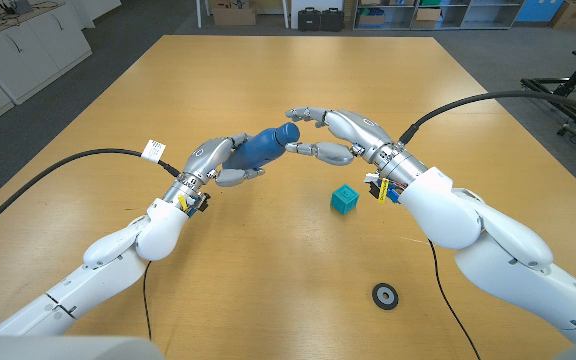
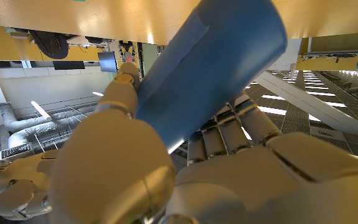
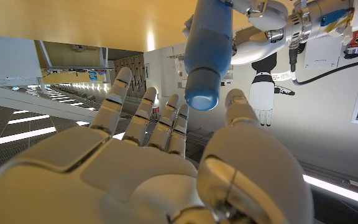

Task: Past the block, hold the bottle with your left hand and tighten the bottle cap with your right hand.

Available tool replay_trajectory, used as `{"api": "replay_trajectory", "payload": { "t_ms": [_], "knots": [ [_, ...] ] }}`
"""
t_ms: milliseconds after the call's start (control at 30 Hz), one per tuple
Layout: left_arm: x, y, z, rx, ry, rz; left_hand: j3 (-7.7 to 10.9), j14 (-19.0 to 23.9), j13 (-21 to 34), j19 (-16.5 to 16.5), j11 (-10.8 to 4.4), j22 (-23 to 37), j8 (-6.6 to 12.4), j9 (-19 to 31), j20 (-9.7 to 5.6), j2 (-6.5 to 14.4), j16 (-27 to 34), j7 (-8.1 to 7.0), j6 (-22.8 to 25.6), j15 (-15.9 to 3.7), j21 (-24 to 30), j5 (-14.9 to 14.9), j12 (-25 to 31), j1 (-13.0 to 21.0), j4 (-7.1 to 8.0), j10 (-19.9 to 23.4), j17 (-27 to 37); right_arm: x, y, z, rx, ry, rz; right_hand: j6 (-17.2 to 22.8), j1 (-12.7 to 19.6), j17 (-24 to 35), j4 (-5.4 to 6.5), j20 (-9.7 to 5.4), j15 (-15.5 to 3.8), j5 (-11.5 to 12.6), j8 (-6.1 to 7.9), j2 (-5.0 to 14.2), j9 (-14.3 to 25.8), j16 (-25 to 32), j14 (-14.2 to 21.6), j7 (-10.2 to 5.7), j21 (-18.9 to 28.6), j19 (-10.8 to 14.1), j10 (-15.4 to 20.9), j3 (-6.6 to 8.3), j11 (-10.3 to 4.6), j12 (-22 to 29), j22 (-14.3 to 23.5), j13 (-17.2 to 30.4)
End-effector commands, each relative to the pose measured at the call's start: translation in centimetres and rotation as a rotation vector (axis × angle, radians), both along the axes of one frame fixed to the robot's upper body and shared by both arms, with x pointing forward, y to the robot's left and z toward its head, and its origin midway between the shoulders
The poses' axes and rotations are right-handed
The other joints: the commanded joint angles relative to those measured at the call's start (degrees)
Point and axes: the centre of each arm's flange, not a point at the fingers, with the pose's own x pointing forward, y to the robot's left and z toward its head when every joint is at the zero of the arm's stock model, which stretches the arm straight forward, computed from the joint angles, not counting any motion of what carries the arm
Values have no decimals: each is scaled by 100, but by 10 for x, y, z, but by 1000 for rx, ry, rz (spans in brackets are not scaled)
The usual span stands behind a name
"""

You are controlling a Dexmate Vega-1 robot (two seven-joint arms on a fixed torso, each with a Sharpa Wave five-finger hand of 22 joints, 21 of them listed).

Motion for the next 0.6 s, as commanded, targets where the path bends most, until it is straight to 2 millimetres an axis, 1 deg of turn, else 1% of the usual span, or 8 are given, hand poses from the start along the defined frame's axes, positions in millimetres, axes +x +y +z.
{"api": "replay_trajectory", "payload": {
  "t_ms": [33,100,133,167,200,300,600],
  "knots": [
    [1,0,-2,-9,8,-8,165,71,10,28,-686,12,19,27,-706,1124,-9,-878,1030,-897,34,36,8,931,210,753,35,0,1,0,-3,-4,-12,108,46,16,-44,-21,-32,34,49,-29,27,66,102,-62,38,67,145,11,-50,75,9,19],
    [2,0,-2,-10,9,-10,164,76,13,30,-684,12,22,27,-708,1130,-7,-878,1039,-898,35,36,11,929,213,762,37,-1,1,0,-4,-5,-15,172,54,16,-43,-57,-56,38,69,-27,29,79,147,-100,52,118,188,14,-66,84,8,17],
    [2,0,-2,-10,9,-10,163,78,15,27,-685,13,20,27,-706,1133,-7,-880,1036,-898,35,36,9,928,213,761,38,-1,1,0,-2,-7,-17,227,69,14,-48,-68,-55,43,87,-26,30,86,177,-147,54,135,203,21,-80,83,7,14],
    [2,0,-2,-11,8,-11,163,79,15,27,-683,13,21,27,-707,1135,-7,-886,1037,-898,35,36,8,928,214,761,38,-1,1,0,-1,-9,-19,232,87,12,-55,-79,-65,49,86,-25,31,90,198,-155,53,144,262,28,-115,99,6,15],
    [2,0,-2,-11,9,-12,162,81,17,27,-678,13,20,27,-704,1137,-7,-891,1036,-898,35,36,7,927,214,761,39,0,1,0,1,-10,-21,287,112,11,-61,-94,-119,58,103,-22,32,107,260,-189,59,179,303,40,-153,101,4,11],
    [2,-1,-2,-11,11,-13,161,83,19,27,-668,13,20,27,-705,1140,-7,-876,1037,-899,35,37,5,926,215,761,40,1,1,0,7,-9,-23,355,135,7,-68,-120,-124,66,125,-28,33,112,288,-242,65,211,372,47,-183,112,3,8],
    [1,-2,-3,2,21,-8,157,83,27,24,-683,14,15,28,-700,1152,-11,-870,1027,-895,36,37,1,919,219,762,43,3,2,-1,23,-12,-13,321,183,5,-76,-175,-173,89,101,-22,32,123,346,-316,96,320,408,65,-234,98,2,0]
  ]
}}
